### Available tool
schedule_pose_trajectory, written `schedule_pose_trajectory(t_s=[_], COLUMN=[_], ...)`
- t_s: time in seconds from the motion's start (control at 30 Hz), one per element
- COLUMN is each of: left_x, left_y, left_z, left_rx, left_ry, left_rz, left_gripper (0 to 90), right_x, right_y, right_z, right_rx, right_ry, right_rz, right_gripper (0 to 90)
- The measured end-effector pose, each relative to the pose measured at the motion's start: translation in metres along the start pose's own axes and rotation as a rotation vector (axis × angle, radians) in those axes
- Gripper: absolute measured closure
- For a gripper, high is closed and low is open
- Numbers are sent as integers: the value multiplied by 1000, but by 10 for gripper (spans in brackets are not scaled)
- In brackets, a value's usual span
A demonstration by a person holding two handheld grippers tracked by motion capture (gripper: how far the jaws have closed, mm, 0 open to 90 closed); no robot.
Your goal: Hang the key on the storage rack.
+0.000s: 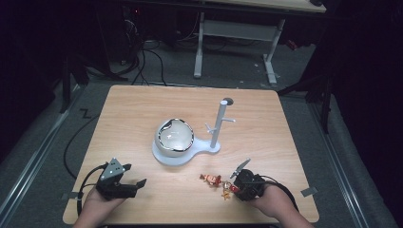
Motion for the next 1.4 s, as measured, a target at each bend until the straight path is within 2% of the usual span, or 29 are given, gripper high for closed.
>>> schedule_pose_trajectory(t_s=[0.07,0.1,0.13,0.17,0.2,0.23,0.27,0.33,0.4,0.53,0.8,0.93,1.1,1.13,1.2,1.23,1.4], left_x=[0,0,0,0,0,0,0,0,0,-1,0,1,1,2,2,2,2], left_y=[0,0,0,0,0,0,0,0,0,0,1,2,2,3,3,3,2], left_z=[0,0,0,0,0,0,0,0,0,0,0,1,2,2,2,2,3], left_rx=[-2,-2,1,1,1,-1,-1,0,4,4,3,3,2,5,6,9,5], left_ry=[-1,-1,-1,-1,0,0,0,1,1,3,1,-5,-7,-10,-10,-13,-12], left_rz=[1,1,1,1,2,2,3,4,3,4,7,9,10,10,10,10,9], left_gripper=[174,174,175,175,175,175,175,175,175,175,176,178,180,181,182,182,182], right_x=[1,1,1,1,2,2,3,4,4,4,4,4,4,3,3,3,4], right_y=[-4,-4,-5,-5,-4,-4,-3,-1,1,3,0,-1,0,0,0,0,0], right_z=[-3,-3,-6,-6,-8,-8,-10,-11,-13,-13,-13,-13,-12,-12,-12,-12,-13], right_rx=[-64,-64,-121,-121,-142,-142,-151,-154,-155,-148,-133,-80,-60,-36,-38,-59,-55], right_ry=[-68,-68,-113,-113,-152,-152,-187,-200,-224,-228,-232,-233,-219,-228,-232,-238,-239], right_rz=[-4,-4,4,4,7,7,-7,-14,-40,-37,-25,-27,-29,-33,-29,-24,-27], right_gripper=[665,665,662,662,644,644,625,605,644,705,725,726,727,729,730,733,740])
Point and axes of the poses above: each handheld gripper's, and its own axes: x roughly forward along the jaws, z roughly out of its underside, y roughly to its right, the point moved 10 cm from there along x, roughly forward along the jaws
